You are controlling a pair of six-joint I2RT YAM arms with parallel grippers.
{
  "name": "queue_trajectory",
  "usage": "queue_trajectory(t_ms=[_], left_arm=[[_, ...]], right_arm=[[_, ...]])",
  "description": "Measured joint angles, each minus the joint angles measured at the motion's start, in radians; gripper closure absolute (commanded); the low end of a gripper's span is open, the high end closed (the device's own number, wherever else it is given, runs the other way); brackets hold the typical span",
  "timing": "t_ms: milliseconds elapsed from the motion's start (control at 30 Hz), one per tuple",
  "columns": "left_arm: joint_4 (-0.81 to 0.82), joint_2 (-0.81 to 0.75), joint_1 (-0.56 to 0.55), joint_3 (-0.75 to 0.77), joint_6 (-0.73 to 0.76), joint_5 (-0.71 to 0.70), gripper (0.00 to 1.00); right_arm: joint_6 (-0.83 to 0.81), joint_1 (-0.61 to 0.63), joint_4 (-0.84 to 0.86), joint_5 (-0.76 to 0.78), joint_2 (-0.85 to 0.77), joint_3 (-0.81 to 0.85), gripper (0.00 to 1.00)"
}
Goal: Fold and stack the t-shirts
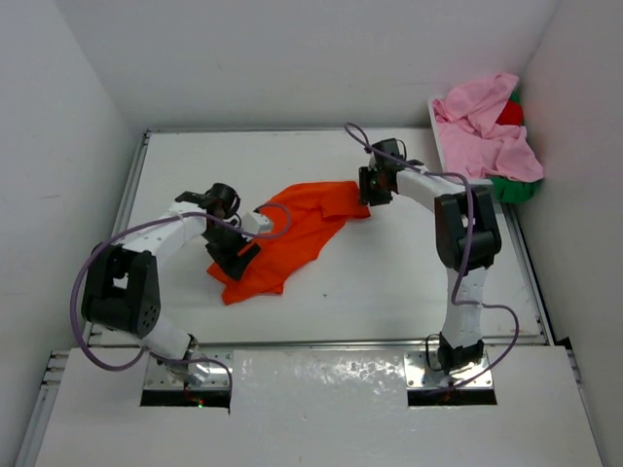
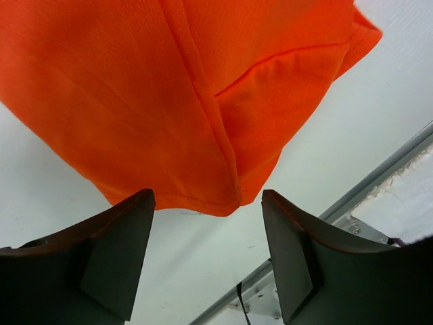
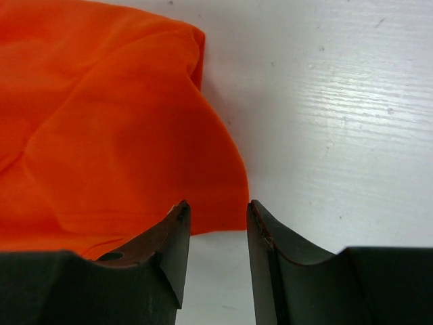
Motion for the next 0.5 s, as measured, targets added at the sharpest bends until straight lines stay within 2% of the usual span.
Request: queue_trajectory(t_ms=[100, 200, 233, 300, 333, 367, 400, 500], left_arm=[[0.008, 0.017, -0.004, -0.015, -0.011, -0.021, 0.36], [0.022, 0.035, -0.005, -0.019, -0.024, -0.040, 0.41], [0.028, 0.042, -0.006, -0.019, -0.030, -0.044, 0.46], [0.039, 0.055, -0.010, -0.025, -0.035, -0.046, 0.61], [0.044, 0.058, -0.010, -0.031, -0.039, -0.046, 0.85], [0.045, 0.059, -0.011, -0.038, -0.045, -0.045, 0.94], [0.047, 0.060, -0.012, -0.043, -0.045, -0.047, 1.00], [0.048, 0.060, -0.014, -0.045, -0.042, -0.047, 1.00]], right_arm=[[-0.008, 0.000, 0.005, 0.000, 0.053, 0.006, 0.62], [-0.012, 0.000, 0.014, -0.002, 0.080, 0.014, 0.55], [-0.013, 0.000, 0.023, 0.000, 0.080, 0.015, 0.52], [-0.016, 0.000, 0.031, -0.004, 0.082, 0.011, 0.52], [-0.019, 0.000, 0.037, 0.000, 0.082, 0.008, 0.52], [-0.024, 0.000, 0.039, 0.000, 0.082, 0.007, 0.52], [-0.029, 0.000, 0.041, 0.003, 0.082, 0.005, 0.52], [-0.038, 0.000, 0.041, 0.007, 0.082, 0.005, 0.52]])
